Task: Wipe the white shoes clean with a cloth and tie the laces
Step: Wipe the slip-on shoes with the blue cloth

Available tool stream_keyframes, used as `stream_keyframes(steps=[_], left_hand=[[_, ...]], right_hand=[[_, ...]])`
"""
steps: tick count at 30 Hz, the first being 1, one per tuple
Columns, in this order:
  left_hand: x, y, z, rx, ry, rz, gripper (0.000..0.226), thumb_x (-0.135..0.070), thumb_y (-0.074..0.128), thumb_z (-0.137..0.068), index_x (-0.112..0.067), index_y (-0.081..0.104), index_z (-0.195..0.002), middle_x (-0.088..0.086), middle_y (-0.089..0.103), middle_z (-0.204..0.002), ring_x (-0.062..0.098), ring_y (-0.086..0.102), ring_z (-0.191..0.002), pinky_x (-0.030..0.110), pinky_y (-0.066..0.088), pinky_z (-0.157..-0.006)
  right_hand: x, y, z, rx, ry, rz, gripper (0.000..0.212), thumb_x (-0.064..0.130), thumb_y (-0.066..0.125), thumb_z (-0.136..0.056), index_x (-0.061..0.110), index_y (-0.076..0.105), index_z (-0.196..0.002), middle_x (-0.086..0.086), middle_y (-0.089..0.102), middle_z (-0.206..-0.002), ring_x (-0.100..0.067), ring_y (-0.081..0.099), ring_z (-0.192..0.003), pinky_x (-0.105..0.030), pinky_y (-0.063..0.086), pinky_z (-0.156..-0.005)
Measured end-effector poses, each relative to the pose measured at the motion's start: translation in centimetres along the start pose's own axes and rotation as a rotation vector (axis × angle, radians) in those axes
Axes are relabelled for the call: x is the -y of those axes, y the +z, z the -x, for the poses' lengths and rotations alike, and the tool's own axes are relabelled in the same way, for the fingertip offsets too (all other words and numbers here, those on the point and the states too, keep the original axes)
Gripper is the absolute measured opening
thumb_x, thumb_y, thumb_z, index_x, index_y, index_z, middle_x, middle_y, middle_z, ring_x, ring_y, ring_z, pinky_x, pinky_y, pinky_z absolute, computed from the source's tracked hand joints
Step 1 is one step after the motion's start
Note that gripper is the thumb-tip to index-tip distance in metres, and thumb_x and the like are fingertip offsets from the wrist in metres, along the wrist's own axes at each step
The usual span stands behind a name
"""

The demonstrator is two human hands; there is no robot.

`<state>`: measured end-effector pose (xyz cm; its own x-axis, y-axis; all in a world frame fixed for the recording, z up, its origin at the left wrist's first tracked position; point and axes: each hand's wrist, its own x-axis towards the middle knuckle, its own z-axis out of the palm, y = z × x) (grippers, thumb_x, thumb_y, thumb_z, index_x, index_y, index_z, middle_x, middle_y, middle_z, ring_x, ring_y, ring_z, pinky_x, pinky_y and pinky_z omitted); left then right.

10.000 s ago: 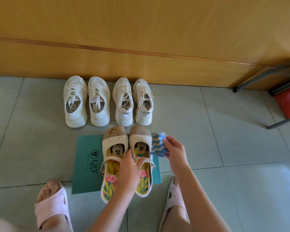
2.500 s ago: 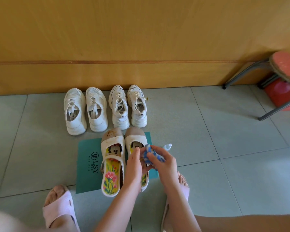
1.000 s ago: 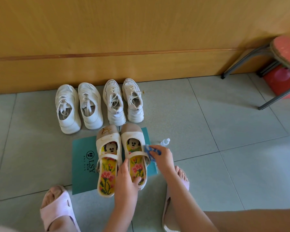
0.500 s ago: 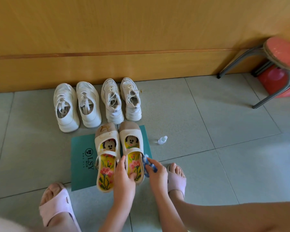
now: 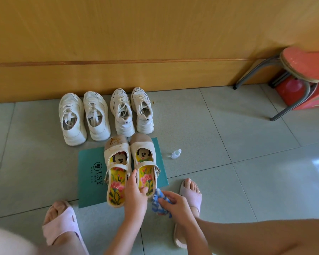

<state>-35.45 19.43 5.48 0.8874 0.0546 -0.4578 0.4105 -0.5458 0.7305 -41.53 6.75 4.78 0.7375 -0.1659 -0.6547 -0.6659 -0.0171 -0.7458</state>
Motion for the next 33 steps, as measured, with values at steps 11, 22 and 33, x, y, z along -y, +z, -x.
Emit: stream_keyframes(steps=[11,22,33], left_hand=[[-0.4,-0.4,0.0,0.025,-0.011,-0.008,0.066,-0.002,0.062,-0.086,-0.013,0.033,-0.144,0.006,0.045,-0.141,0.022,0.040,-0.133,0.038,0.034,-0.109],[-0.7,-0.8,0.1,0.055,-0.008,-0.026,0.066,-0.004,0.061,-0.087,-0.014,0.030,-0.145,0.006,0.044,-0.141,0.022,0.040,-0.133,0.036,0.036,-0.107],[-0.7,-6.0,-2.0,-0.357,0.144,-0.211,0.057,-0.023,0.074,-0.078,-0.013,0.050,-0.128,0.010,0.054,-0.124,0.028,0.047,-0.115,0.037,0.044,-0.089]], right_hand=[[5.6,-0.5,1.1,-0.139,-0.138,0.119,0.035,0.007,0.054,-0.094,0.027,0.046,-0.121,0.014,0.051,-0.081,0.014,0.051,-0.062,0.004,0.034,-0.052],[3.8,-0.2,1.9,0.047,-0.017,0.297,0.025,0.012,0.060,-0.090,0.008,0.064,-0.115,0.001,0.064,-0.097,0.009,0.059,-0.065,-0.009,0.050,-0.060],[8.6,0.5,-0.7,-0.090,-0.154,0.067,0.023,0.010,0.061,-0.089,0.017,0.065,-0.111,0.001,0.070,-0.090,-0.004,0.068,-0.073,-0.013,0.050,-0.058]])
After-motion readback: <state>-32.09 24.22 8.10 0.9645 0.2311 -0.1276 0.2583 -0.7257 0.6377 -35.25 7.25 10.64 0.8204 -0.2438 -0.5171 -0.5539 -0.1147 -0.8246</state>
